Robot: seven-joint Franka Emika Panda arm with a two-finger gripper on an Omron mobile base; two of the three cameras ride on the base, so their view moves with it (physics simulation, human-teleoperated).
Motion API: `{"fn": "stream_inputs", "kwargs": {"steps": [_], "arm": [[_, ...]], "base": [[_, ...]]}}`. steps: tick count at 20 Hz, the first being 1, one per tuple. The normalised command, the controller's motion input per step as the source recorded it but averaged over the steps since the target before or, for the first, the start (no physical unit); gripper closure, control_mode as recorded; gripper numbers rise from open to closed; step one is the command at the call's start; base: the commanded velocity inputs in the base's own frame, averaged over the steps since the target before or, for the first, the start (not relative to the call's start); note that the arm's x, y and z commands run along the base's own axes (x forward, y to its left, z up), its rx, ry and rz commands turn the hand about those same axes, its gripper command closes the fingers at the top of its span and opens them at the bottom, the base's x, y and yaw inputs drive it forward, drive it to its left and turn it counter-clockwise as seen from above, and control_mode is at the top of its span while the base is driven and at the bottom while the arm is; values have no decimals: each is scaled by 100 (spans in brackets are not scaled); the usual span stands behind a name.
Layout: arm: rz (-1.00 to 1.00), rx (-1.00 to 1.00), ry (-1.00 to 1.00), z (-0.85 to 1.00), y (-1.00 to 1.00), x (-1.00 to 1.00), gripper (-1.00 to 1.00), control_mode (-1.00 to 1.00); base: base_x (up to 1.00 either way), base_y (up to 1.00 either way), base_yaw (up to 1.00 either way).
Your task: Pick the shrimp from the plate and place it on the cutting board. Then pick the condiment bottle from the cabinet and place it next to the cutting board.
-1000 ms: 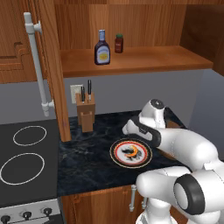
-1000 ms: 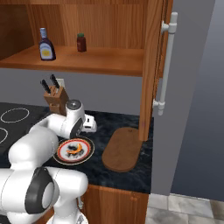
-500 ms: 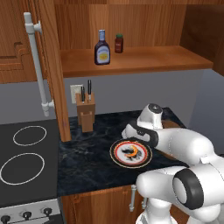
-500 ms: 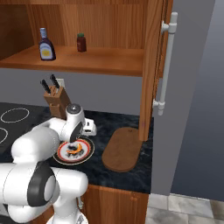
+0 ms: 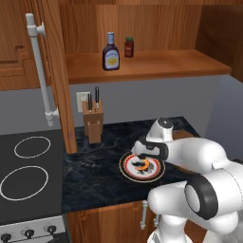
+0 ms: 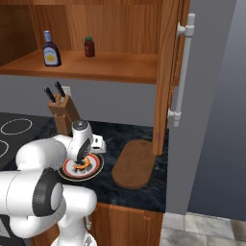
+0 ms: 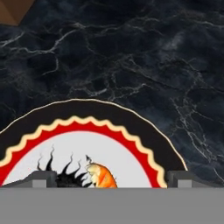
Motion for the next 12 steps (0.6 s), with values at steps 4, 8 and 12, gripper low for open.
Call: {"fn": "stream_inputs", "kwargs": {"steps": [4,8,12], "arm": [[0,0,1,-26,0,0,-100,-100],[1,0,1,-25,0,0,-100,-100],[1,0,0,-22,0,0,-100,-100]], "base": [[0,0,0],[0,0,0],[0,0,0]]}}
